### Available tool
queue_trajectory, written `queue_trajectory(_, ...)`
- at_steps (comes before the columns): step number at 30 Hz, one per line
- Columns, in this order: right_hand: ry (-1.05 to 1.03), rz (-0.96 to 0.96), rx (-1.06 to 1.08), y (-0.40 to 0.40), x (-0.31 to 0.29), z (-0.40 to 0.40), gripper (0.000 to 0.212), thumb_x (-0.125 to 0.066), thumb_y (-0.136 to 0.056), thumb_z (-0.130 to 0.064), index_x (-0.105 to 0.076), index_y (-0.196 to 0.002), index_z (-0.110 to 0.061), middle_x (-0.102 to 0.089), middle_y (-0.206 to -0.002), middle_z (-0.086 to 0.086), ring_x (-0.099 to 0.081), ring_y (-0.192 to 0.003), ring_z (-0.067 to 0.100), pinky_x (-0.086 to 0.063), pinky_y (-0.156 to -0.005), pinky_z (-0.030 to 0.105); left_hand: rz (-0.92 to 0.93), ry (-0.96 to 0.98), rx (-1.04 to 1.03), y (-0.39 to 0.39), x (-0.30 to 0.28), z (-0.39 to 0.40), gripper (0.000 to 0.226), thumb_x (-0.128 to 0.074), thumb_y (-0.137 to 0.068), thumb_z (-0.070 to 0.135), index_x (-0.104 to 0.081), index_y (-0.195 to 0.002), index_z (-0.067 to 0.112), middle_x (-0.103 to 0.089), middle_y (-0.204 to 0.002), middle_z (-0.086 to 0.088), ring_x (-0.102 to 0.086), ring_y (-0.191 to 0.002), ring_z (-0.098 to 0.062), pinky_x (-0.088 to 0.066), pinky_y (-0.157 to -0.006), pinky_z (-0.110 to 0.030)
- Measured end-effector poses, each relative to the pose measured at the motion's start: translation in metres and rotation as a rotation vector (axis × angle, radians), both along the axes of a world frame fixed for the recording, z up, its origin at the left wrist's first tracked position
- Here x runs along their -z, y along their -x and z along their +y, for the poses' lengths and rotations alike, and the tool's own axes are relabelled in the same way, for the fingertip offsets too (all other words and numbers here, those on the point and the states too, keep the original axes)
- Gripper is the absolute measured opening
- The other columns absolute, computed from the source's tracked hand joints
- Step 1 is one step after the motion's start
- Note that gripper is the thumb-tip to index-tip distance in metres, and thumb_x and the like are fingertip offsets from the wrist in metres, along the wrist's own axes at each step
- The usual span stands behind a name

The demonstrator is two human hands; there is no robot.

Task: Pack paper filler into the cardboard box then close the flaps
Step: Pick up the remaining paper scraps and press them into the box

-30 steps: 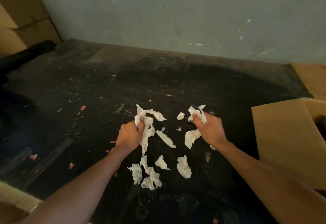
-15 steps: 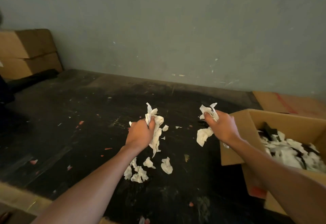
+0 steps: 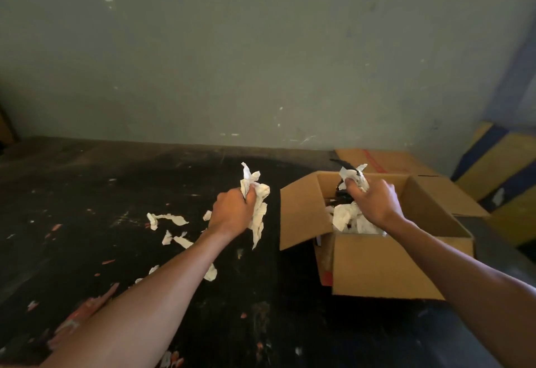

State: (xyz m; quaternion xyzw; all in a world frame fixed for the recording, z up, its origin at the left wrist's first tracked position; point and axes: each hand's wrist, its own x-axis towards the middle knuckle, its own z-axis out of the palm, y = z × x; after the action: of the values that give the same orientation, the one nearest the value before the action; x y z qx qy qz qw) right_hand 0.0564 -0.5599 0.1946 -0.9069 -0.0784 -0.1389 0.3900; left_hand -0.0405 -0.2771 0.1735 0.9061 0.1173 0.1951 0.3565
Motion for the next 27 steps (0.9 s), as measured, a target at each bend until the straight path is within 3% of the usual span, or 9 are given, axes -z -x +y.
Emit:
queue_trajectory(4,0.036,-0.024,0.027,-0.017,-0.006,-0.05,0.048,-0.055,-0.093,-0.047,-0.055,-0.06,-0.011,-0.057,-0.055,0.007,-0.049,-0.048,0.021,-0.044,-0.049,0.035,0.013,-0.008,0.055,-0.037,-0.003,-0.048,0.052,-0.034,-0.102,0.05,-0.059,-0.068,0.02,-0.062,-0.065,-0.003,-0.063,-0.065,-0.019,-0.047,-0.057,-0.031)
queue_trajectory(7,0.067,-0.025,0.045,-0.041,-0.005,-0.087,0.048,-0.053,-0.093,-0.048,-0.057,-0.062,-0.011,-0.058,-0.056,0.007,-0.055,-0.054,0.025,-0.05,-0.054,0.039,0.021,-0.034,0.086,-0.075,0.0,-0.087,0.054,-0.032,-0.101,0.053,-0.064,-0.074,0.018,-0.065,-0.069,-0.005,-0.065,-0.068,-0.022,-0.05,-0.061,-0.034)
queue_trajectory(11,0.099,0.0,0.015,-0.085,0.005,-0.136,0.041,-0.054,-0.096,-0.045,-0.059,-0.068,-0.015,-0.064,-0.065,0.008,-0.059,-0.062,0.024,-0.05,-0.054,0.039,0.029,-0.065,0.124,-0.132,0.008,-0.142,0.057,-0.03,-0.102,0.049,-0.067,-0.08,0.011,-0.064,-0.07,-0.005,-0.064,-0.072,-0.026,-0.051,-0.067,-0.039)
queue_trajectory(14,0.112,0.021,0.003,-0.122,0.018,-0.163,0.038,-0.054,-0.095,-0.046,-0.06,-0.071,-0.018,-0.063,-0.077,0.007,-0.059,-0.064,0.023,-0.047,-0.056,0.036,0.075,-0.088,0.129,-0.176,0.023,-0.176,0.063,-0.03,-0.103,0.049,-0.067,-0.074,0.007,-0.064,-0.066,-0.007,-0.062,-0.066,-0.025,-0.046,-0.06,-0.037)
queue_trajectory(19,0.166,0.142,-0.064,-0.192,0.058,-0.184,0.05,-0.039,-0.084,-0.074,-0.062,-0.082,-0.029,-0.064,-0.087,0.001,-0.061,-0.072,0.02,-0.051,-0.066,0.037,0.211,-0.157,0.061,-0.231,0.058,-0.21,0.063,-0.029,-0.101,0.056,-0.062,-0.069,0.013,-0.062,-0.067,-0.004,-0.057,-0.06,-0.017,-0.037,-0.052,-0.03)
queue_trajectory(21,0.202,0.2,-0.078,-0.211,0.068,-0.181,0.049,-0.039,-0.086,-0.073,-0.06,-0.086,-0.029,-0.065,-0.078,-0.003,-0.062,-0.068,0.015,-0.053,-0.066,0.037,0.246,-0.183,0.052,-0.247,0.073,-0.21,0.06,-0.025,-0.098,0.061,-0.062,-0.077,0.019,-0.067,-0.084,-0.006,-0.061,-0.07,-0.016,-0.046,-0.059,-0.03)
queue_trajectory(23,0.212,0.275,-0.122,-0.227,0.076,-0.176,0.034,-0.046,-0.095,-0.057,-0.06,-0.101,-0.026,-0.064,-0.084,-0.004,-0.061,-0.074,0.014,-0.05,-0.068,0.035,0.299,-0.222,0.029,-0.261,0.082,-0.209,0.053,-0.029,-0.095,0.062,-0.06,-0.1,0.02,-0.059,-0.122,-0.014,-0.062,-0.096,-0.023,-0.054,-0.082,-0.04)
queue_trajectory(25,0.268,0.359,-0.188,-0.24,0.087,-0.172,0.039,-0.049,-0.097,-0.05,-0.055,-0.124,-0.021,-0.063,-0.107,0.002,-0.061,-0.094,0.02,-0.051,-0.081,0.038,0.391,-0.256,-0.002,-0.271,0.086,-0.211,0.042,-0.044,-0.097,0.051,-0.05,-0.123,0.018,-0.038,-0.146,-0.018,-0.049,-0.124,-0.033,-0.046,-0.102,-0.049)
queue_trajectory(27,0.371,0.42,-0.205,-0.252,0.098,-0.17,0.054,-0.05,-0.095,-0.052,-0.046,-0.137,-0.02,-0.049,-0.133,0.012,-0.053,-0.118,0.032,-0.045,-0.1,0.047,0.475,-0.255,0.021,-0.278,0.088,-0.216,0.054,-0.053,-0.097,0.041,-0.034,-0.142,0.017,-0.026,-0.152,-0.017,-0.033,-0.138,-0.037,-0.034,-0.111,-0.051)
